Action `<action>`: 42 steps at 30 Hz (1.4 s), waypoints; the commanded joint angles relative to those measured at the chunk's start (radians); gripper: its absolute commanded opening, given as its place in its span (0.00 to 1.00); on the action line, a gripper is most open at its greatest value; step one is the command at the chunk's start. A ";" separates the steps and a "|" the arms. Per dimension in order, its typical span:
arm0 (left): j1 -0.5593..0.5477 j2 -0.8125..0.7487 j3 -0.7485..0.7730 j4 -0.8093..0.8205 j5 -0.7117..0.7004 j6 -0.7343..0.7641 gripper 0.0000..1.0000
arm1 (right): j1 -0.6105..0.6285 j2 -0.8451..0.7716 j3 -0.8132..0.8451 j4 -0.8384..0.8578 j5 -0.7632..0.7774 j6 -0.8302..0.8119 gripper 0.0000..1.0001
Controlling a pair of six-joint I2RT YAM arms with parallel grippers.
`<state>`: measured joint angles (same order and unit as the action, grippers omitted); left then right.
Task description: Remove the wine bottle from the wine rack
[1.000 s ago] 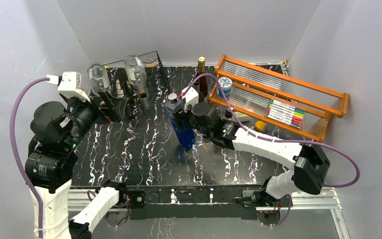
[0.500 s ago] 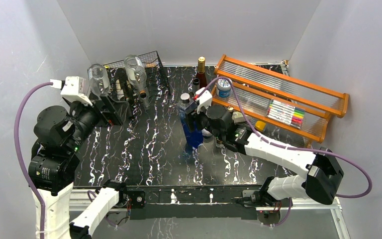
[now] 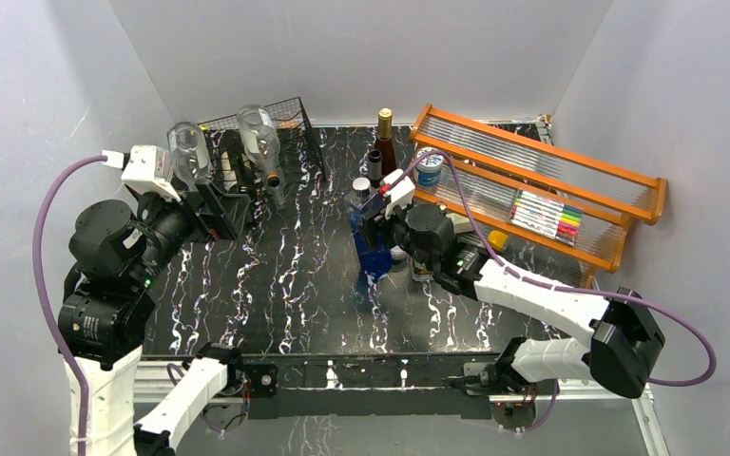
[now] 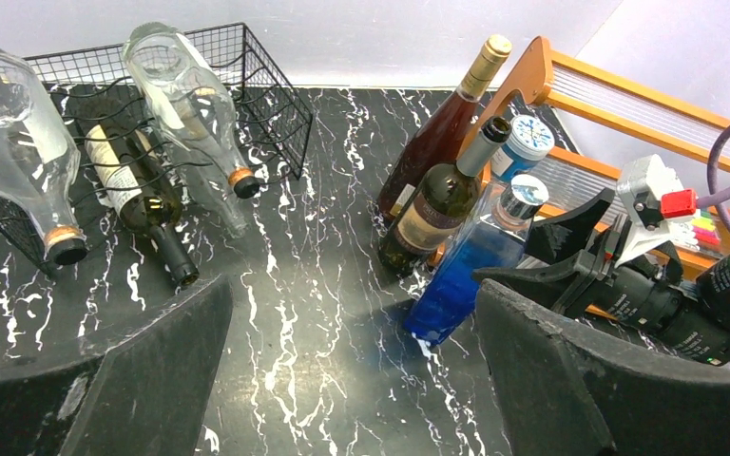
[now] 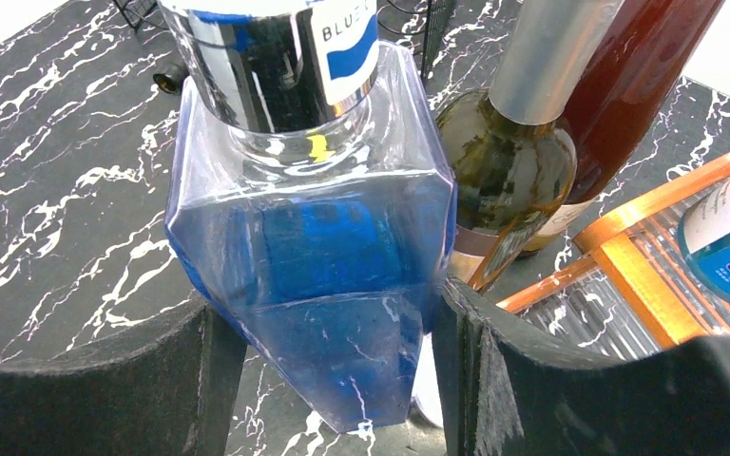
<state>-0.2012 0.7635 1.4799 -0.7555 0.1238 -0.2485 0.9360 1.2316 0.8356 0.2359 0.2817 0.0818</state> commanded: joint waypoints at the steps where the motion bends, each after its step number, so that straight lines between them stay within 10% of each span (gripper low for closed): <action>1: -0.005 0.002 0.002 0.031 0.032 -0.008 0.98 | -0.011 -0.062 0.009 0.111 0.030 -0.051 0.34; 23: -0.004 0.002 -0.074 0.069 0.062 -0.033 0.98 | -0.011 -0.167 0.042 -0.019 0.009 -0.088 0.98; 42: -0.006 0.162 -0.244 -0.058 -0.131 -0.005 0.98 | -0.011 -0.363 0.314 -0.311 -0.091 -0.076 0.98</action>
<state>-0.2016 0.8845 1.2232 -0.7502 0.0731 -0.3237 0.9287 0.9020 1.1053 -0.0692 0.1951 0.0139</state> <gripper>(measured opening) 0.981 0.981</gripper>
